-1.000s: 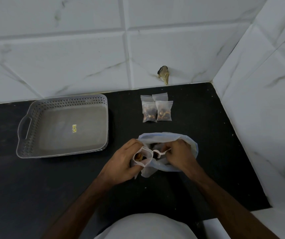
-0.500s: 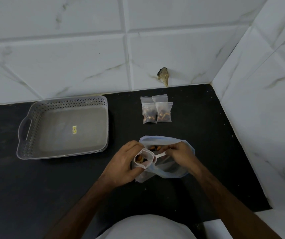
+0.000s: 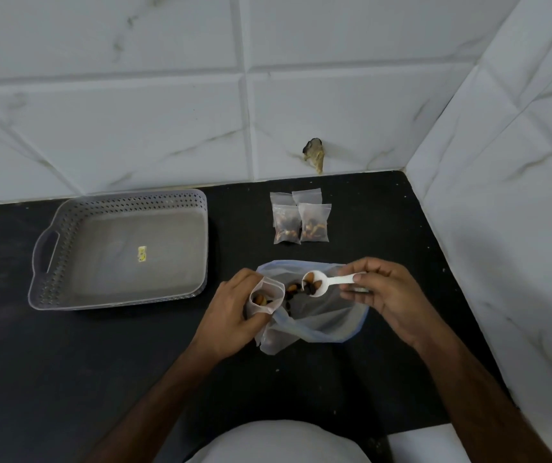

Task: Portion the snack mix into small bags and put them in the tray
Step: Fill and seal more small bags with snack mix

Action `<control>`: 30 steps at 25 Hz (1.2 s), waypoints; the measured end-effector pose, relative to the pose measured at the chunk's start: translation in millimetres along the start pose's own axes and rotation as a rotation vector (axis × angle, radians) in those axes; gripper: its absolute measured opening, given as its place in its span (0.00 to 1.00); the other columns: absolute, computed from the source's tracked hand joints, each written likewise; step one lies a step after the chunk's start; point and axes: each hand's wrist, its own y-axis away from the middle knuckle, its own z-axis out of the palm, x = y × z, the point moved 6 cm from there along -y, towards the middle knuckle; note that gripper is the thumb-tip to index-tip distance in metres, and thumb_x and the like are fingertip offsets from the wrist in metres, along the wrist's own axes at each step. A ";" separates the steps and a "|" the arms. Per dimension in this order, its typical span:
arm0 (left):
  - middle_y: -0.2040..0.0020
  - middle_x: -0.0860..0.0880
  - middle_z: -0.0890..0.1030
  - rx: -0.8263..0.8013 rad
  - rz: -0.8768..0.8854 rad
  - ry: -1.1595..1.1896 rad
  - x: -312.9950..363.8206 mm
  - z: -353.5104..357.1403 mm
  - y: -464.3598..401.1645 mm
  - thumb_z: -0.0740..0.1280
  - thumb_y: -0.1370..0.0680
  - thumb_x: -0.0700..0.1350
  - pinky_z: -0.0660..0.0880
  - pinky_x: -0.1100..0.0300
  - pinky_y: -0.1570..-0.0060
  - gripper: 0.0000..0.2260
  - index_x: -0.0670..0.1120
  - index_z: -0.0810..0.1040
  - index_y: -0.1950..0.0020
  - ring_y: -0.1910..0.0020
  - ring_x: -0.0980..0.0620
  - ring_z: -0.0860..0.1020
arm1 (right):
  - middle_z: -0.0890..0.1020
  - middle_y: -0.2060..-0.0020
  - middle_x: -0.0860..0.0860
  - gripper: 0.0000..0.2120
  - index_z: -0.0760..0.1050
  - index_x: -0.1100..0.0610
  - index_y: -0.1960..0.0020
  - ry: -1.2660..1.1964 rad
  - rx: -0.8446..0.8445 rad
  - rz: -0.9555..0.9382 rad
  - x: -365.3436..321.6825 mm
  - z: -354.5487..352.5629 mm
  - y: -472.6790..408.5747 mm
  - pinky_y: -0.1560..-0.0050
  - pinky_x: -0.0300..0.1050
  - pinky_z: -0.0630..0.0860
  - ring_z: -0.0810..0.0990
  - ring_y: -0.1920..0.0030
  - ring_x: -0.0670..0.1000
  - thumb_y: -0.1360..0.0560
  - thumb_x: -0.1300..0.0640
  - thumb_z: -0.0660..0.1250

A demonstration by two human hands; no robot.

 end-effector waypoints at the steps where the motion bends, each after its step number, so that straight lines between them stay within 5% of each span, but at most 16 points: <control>1: 0.49 0.55 0.76 0.001 -0.015 0.025 0.1 0.1 -1.3 0.69 0.24 0.47 0.76 0.45 0.53 0.07 0.52 0.78 0.47 0.50 0.51 0.78 | 0.86 0.51 0.58 0.12 0.83 0.63 0.50 0.019 0.005 -0.046 -11.2 1.4 5.3 0.45 0.49 0.82 0.85 0.48 0.55 0.21 0.70 0.61; 5: 0.51 0.54 0.76 0.016 -0.040 0.077 5.3 -0.2 -8.1 0.68 0.23 0.50 0.76 0.47 0.56 0.07 0.50 0.78 0.48 0.52 0.52 0.78 | 0.87 0.53 0.53 0.13 0.84 0.58 0.48 0.206 -0.016 -0.268 -49.8 28.9 23.4 0.50 0.41 0.81 0.85 0.52 0.50 0.21 0.69 0.63; 9: 0.52 0.55 0.75 0.049 -0.075 0.054 5.6 -3.5 -11.5 0.68 0.23 0.54 0.76 0.47 0.57 0.09 0.50 0.76 0.48 0.55 0.54 0.77 | 0.85 0.54 0.50 0.14 0.82 0.44 0.47 0.546 -0.014 -0.436 -52.4 54.4 28.0 0.52 0.54 0.80 0.82 0.55 0.56 0.20 0.62 0.64; 12: 0.48 0.54 0.75 0.094 -0.079 0.044 3.3 -7.3 -13.0 0.68 0.24 0.53 0.77 0.46 0.52 0.11 0.49 0.77 0.44 0.50 0.54 0.77 | 0.83 0.50 0.43 0.15 0.82 0.50 0.43 0.869 -0.035 -0.763 -56.1 72.7 36.3 0.46 0.40 0.75 0.78 0.47 0.45 0.21 0.65 0.63; 18: 0.43 0.54 0.74 0.175 -0.081 0.031 4.6 -15.7 -16.1 0.67 0.24 0.58 0.76 0.44 0.47 0.16 0.53 0.78 0.40 0.44 0.51 0.75 | 0.84 0.44 0.46 0.15 0.83 0.52 0.42 1.482 0.061 -1.287 -44.4 85.9 50.1 0.54 0.45 0.73 0.75 0.51 0.50 0.21 0.59 0.60; 21: 0.43 0.55 0.74 0.170 -0.096 0.034 5.0 -15.6 -18.8 0.67 0.24 0.58 0.75 0.43 0.47 0.16 0.52 0.78 0.40 0.44 0.51 0.75 | 0.84 0.44 0.45 0.16 0.83 0.52 0.41 1.298 0.060 -1.229 -49.8 81.6 50.8 0.51 0.43 0.73 0.75 0.49 0.48 0.21 0.60 0.60; 26: 0.42 0.56 0.74 0.162 -0.105 0.067 5.4 -16.4 -20.4 0.67 0.23 0.58 0.75 0.42 0.45 0.15 0.52 0.78 0.41 0.42 0.50 0.75 | 0.86 0.50 0.49 0.13 0.84 0.54 0.45 0.241 0.092 -0.477 -42.9 47.8 32.4 0.44 0.47 0.79 0.83 0.46 0.51 0.22 0.67 0.66; 28: 0.44 0.55 0.76 0.151 -0.074 0.108 11.0 -17.8 -22.0 0.67 0.22 0.56 0.75 0.44 0.44 0.11 0.52 0.80 0.45 0.42 0.50 0.76 | 0.86 0.50 0.57 0.13 0.85 0.57 0.46 0.006 0.085 -0.329 -35.2 33.4 28.5 0.48 0.50 0.77 0.81 0.50 0.59 0.22 0.69 0.65; 30: 0.45 0.56 0.76 0.127 -0.085 0.203 12.7 -18.2 -23.4 0.68 0.22 0.53 0.76 0.49 0.43 0.08 0.51 0.80 0.47 0.42 0.49 0.77 | 0.86 0.53 0.58 0.14 0.85 0.57 0.47 -0.075 0.081 -0.225 -27.4 18.4 29.9 0.53 0.44 0.76 0.80 0.56 0.54 0.22 0.69 0.64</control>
